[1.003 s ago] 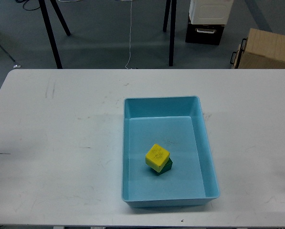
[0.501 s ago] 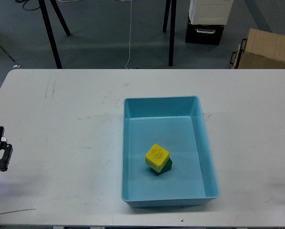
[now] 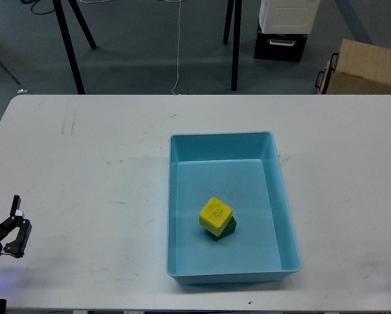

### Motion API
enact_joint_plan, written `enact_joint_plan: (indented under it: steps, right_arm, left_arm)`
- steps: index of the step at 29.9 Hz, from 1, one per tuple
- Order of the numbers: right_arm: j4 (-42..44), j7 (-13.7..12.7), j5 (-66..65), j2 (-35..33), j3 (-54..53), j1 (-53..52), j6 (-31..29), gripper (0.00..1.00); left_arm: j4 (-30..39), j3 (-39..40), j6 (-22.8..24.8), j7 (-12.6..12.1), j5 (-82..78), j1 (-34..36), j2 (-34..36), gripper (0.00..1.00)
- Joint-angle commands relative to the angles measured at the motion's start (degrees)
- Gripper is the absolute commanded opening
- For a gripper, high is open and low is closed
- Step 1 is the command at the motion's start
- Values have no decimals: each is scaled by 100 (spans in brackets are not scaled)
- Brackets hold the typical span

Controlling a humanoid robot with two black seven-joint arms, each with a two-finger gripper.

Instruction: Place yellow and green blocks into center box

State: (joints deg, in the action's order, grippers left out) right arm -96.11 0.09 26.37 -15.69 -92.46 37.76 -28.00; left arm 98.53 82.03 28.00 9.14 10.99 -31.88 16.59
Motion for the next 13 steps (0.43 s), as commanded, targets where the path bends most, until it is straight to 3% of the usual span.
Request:
enact_joint_plan:
  steps: [1, 13]
  right_arm:
    - [-5, 0, -1, -4, -70, 30, 0, 99]
    - [-101, 9, -71, 5, -17, 39, 0, 99]
  left_arm:
    - [-9, -20, 0, 0, 0, 6, 2, 99]
    - [-18, -29, 0, 0, -9, 6, 2, 99]
